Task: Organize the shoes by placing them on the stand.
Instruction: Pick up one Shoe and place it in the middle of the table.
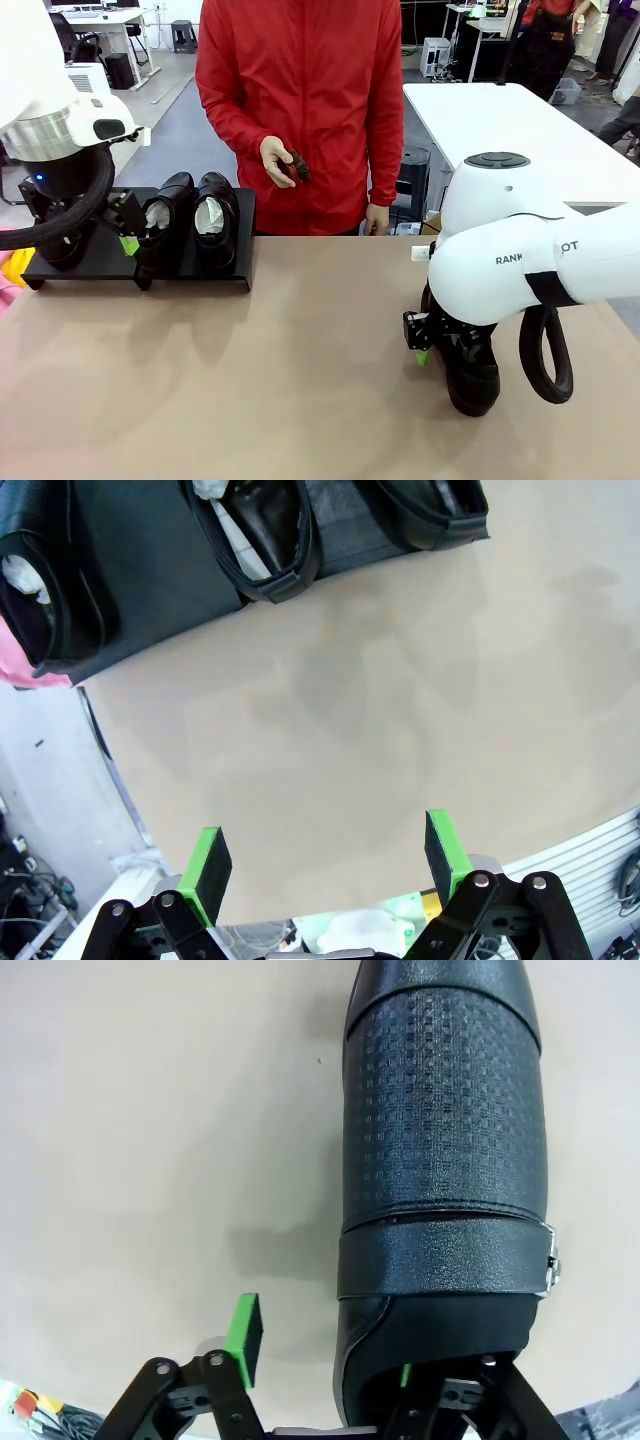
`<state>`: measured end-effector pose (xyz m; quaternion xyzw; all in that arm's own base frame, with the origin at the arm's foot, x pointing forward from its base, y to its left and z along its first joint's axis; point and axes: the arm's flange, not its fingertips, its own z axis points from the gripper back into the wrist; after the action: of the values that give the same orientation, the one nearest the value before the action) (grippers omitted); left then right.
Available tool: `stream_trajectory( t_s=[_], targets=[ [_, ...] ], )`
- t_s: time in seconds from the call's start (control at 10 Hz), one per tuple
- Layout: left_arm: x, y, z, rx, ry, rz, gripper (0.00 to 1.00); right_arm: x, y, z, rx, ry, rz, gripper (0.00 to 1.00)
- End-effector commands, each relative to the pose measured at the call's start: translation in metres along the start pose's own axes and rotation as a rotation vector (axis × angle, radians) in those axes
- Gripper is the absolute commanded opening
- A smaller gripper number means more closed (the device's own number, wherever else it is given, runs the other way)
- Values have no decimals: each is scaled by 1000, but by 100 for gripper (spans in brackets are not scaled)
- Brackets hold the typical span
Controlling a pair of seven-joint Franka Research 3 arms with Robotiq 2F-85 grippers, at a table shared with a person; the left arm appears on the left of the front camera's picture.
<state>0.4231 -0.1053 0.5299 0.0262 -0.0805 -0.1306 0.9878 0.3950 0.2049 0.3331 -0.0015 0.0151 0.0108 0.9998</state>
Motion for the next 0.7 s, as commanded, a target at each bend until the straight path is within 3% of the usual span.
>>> stream_trajectory(
  t_s=[0.0,0.1,0.6],
  targets=[
    [-3,2,-1,-1,-14,-6,100,7,-1,2,-2,-21,-14,4],
    [-3,2,-1,-1,-14,-6,100,8,-2,3,-4,-25,-22,0],
    [-3,2,-1,-1,-14,-6,100,11,-7,8,-19,-34,-34,0]
  ],
)
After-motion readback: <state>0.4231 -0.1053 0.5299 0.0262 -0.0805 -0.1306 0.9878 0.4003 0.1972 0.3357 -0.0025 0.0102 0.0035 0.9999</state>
